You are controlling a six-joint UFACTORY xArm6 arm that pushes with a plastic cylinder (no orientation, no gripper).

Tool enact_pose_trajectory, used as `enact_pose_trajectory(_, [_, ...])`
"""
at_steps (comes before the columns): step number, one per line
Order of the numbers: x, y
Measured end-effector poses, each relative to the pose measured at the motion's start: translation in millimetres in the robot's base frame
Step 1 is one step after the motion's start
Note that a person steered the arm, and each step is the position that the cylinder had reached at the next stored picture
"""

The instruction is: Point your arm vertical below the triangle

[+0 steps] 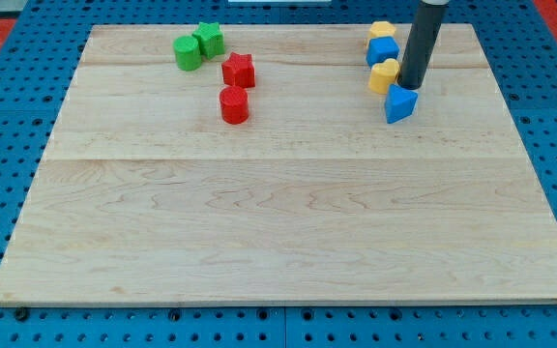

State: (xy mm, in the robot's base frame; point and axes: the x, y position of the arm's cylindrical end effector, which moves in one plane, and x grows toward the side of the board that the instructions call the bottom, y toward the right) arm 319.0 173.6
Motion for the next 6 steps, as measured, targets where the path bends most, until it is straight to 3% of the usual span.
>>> enact_pose_trajectory(2, [10, 90])
enact_pose_trajectory(3, [58, 103])
enact_pose_trajectory(6, [155, 58])
